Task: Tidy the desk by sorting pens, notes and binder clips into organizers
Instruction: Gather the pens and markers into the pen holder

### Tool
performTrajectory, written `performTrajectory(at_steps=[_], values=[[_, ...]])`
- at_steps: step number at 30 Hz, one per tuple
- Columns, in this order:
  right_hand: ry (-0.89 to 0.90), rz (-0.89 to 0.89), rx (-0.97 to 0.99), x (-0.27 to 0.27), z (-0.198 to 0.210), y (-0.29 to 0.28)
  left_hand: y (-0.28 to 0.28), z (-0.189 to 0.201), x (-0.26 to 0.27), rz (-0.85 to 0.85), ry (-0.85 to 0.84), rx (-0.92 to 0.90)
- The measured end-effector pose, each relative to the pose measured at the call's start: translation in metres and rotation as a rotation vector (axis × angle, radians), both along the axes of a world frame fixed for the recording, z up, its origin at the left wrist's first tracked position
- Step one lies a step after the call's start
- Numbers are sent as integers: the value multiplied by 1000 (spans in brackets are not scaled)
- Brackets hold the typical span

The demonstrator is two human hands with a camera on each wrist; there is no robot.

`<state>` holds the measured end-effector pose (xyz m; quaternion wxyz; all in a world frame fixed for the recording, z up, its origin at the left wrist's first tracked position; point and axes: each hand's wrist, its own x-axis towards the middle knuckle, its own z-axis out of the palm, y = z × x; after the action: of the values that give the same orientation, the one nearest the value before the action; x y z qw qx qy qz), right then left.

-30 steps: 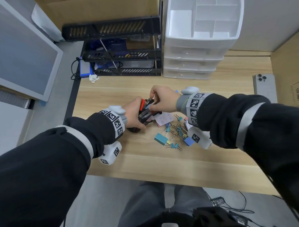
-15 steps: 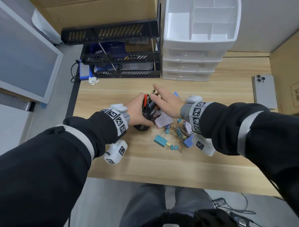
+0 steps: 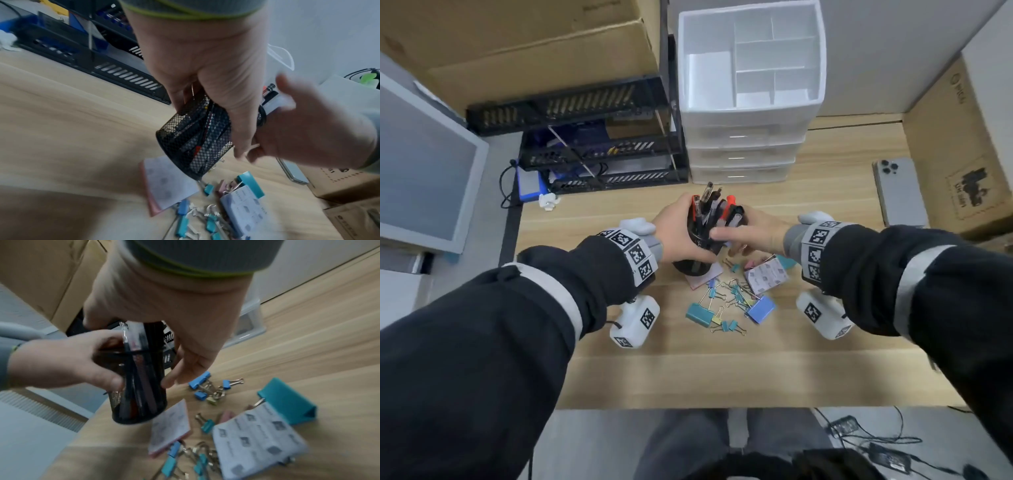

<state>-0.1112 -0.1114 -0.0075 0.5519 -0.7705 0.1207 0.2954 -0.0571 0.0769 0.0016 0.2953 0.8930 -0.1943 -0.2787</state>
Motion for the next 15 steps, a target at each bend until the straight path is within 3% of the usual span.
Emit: performTrajectory(at_steps=[2, 6, 15], values=[[54, 35, -4, -7, -2, -11, -15, 5, 1, -5, 12, -47], [-61, -38, 40, -6, -2, -36, -53, 13, 5, -76, -14, -109], [-130, -161, -10, 0, 0, -101, -117, 12, 22, -277, 2, -28]])
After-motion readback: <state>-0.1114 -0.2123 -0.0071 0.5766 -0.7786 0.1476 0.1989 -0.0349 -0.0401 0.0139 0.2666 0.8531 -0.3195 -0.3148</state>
